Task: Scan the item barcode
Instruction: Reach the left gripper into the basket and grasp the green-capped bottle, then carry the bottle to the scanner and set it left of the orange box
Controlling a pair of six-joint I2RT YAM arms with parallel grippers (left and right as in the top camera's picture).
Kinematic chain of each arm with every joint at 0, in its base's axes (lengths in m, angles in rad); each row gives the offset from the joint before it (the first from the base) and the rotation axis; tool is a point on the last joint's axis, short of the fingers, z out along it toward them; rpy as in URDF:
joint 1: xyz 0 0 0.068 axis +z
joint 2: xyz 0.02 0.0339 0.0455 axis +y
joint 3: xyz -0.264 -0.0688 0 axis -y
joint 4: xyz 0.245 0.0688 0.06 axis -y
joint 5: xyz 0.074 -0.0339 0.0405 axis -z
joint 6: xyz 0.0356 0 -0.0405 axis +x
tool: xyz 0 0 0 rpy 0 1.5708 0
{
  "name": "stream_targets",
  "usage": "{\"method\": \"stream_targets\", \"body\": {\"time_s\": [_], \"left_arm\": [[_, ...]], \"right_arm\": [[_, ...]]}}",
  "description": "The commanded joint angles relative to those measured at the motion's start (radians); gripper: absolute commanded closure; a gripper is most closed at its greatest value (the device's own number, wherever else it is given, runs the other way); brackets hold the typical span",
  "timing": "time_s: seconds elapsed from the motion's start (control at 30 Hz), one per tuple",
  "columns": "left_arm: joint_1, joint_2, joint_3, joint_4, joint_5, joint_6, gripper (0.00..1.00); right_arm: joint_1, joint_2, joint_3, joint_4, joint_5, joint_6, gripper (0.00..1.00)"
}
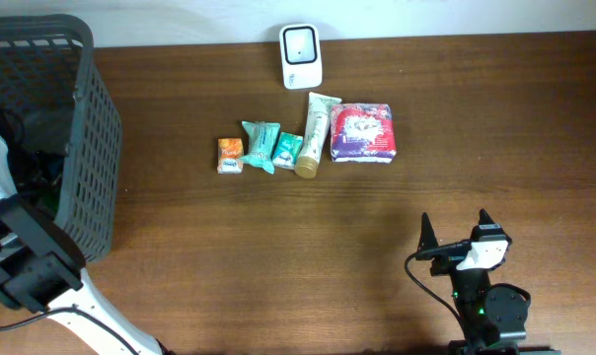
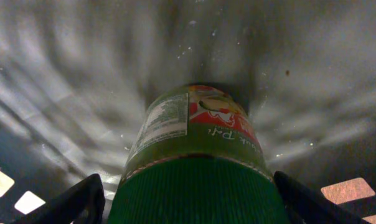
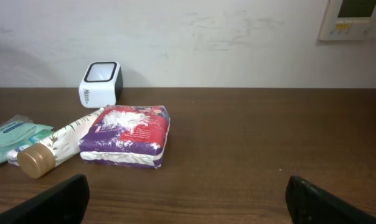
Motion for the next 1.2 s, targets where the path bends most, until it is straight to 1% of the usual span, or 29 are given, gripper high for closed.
{"method": "stream_targets", "body": {"time_s": [0.0,0.1,0.13,0.2,0.27,0.3,0.4,0.43,0.47,0.5,0.57,0.63,0.7,0.77,0.87,0.97,1.0,1.1,1.13,1.17], "left_arm": [[0.003,0.006,0.021,-0.002,0.012,0.002,0.34],[0.003,0.006,0.021,0.001,0.008,0.002,0.39],[0.004,0.006,0.024,0.007,0.008,0.002,0.45],[0.007,0.006,0.044,0.005,0.009,0.003,0.5],[0.01,0.006,0.093,-0.016,0.009,0.003,0.5],[0.009,0.006,0.145,-0.041,0.009,0.003,0.5],[0.009,0.006,0.405,-0.154,0.009,0.002,0.5],[0.009,0.006,0.451,-0.171,0.01,0.002,0.49],[0.009,0.006,0.539,-0.2,0.013,0.002,0.49],[0.009,0.006,0.67,-0.23,0.03,0.002,0.49],[0.009,0.006,0.836,-0.264,0.072,0.002,0.49],[0.009,0.0,1.048,-0.294,0.142,0.002,0.48],[0.009,-0.01,1.173,-0.298,0.194,0.002,0.44],[0.003,-0.077,1.177,-0.263,0.29,0.002,0.44],[-0.044,-0.155,1.176,-0.245,0.375,0.002,0.44],[-0.127,-0.175,1.176,-0.245,0.512,0.002,0.44],[-0.18,-0.174,1.173,-0.249,0.529,0.002,0.45],[-0.332,-0.174,1.16,-0.256,0.505,0.007,0.44],[-0.38,-0.174,1.15,-0.256,0.471,0.033,0.44],[-0.438,-0.174,1.132,-0.265,0.395,0.051,0.44]], "right_arm": [[0.005,-0.006,-0.009,-0.001,0.005,0.004,0.01],[0.005,-0.006,-0.009,-0.001,0.005,0.004,0.01],[0.005,-0.006,-0.009,-0.001,0.005,0.004,0.01],[0.005,-0.006,-0.009,-0.001,0.005,0.004,0.01],[0.005,-0.006,-0.009,-0.001,0.005,0.004,0.01],[0.005,-0.006,-0.009,-0.001,0.005,0.004,0.02],[0.005,-0.006,-0.009,-0.001,0.005,0.004,0.01],[0.005,-0.006,-0.009,-0.001,0.005,0.004,0.01],[0.005,-0.006,-0.009,-0.001,0.005,0.004,0.01],[0.005,-0.006,-0.009,-0.001,0.005,0.004,0.01],[0.005,-0.006,-0.009,-0.001,0.005,0.004,0.01],[0.005,-0.006,-0.009,-0.001,0.005,0.004,0.01],[0.005,-0.006,-0.009,-0.001,0.005,0.004,0.01],[0.005,-0.006,-0.009,-0.001,0.005,0.004,0.01],[0.005,-0.006,-0.009,-0.001,0.005,0.004,0.01],[0.005,-0.006,-0.009,-0.001,0.005,0.004,0.01],[0.005,-0.006,-0.009,-0.001,0.005,0.004,0.01],[0.005,-0.006,-0.009,-0.001,0.005,0.004,0.01],[0.005,-0.006,-0.009,-0.001,0.005,0.004,0.01],[0.005,-0.006,-0.009,-0.001,0.005,0.004,0.01]]}}
